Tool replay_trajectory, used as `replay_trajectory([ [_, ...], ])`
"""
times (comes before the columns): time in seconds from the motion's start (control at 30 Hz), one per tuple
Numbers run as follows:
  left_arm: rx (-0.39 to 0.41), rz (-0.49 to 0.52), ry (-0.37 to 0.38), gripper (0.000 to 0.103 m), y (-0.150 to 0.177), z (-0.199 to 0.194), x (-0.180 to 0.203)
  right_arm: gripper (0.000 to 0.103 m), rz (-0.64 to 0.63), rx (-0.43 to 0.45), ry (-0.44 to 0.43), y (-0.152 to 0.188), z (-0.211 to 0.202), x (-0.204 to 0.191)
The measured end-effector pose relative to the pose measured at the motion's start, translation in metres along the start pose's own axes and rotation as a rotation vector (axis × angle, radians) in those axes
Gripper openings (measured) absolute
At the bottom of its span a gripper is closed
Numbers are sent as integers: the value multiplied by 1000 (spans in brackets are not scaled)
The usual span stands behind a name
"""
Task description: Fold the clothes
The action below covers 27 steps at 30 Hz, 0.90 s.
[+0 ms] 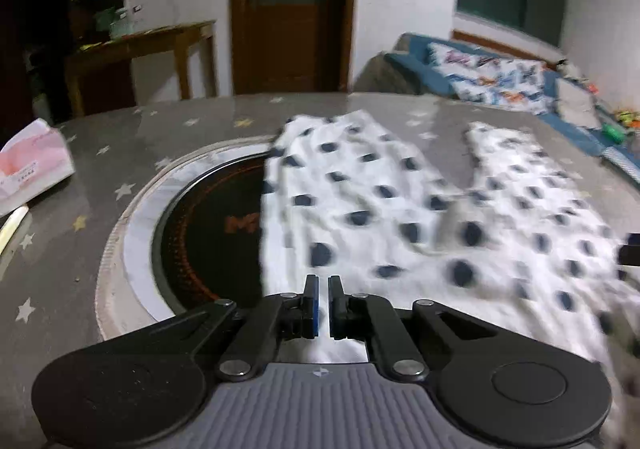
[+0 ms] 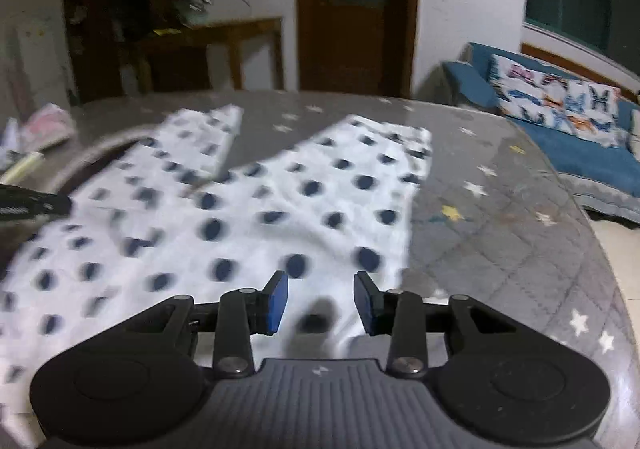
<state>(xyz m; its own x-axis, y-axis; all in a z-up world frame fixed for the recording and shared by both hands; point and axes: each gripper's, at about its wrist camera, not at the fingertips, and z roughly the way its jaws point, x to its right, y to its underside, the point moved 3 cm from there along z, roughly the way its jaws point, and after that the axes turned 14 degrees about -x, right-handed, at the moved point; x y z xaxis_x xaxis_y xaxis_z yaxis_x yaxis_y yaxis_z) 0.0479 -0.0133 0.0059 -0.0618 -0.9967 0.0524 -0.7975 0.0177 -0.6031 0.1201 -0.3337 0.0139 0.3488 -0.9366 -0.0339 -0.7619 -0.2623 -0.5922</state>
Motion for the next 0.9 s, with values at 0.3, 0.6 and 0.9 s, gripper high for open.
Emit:
replay_trajectory([
  [0.3, -4, 144, 87, 6, 55, -27, 50, 44, -64, -17, -110, 41, -8, -45],
  [0.6, -3, 118, 98, 8, 76, -31, 35, 44, -111, -6, -61, 79, -26, -54],
  [0.9, -20, 104, 119, 8, 86, -45, 19, 45, -145, -14, -72, 105, -48, -65],
])
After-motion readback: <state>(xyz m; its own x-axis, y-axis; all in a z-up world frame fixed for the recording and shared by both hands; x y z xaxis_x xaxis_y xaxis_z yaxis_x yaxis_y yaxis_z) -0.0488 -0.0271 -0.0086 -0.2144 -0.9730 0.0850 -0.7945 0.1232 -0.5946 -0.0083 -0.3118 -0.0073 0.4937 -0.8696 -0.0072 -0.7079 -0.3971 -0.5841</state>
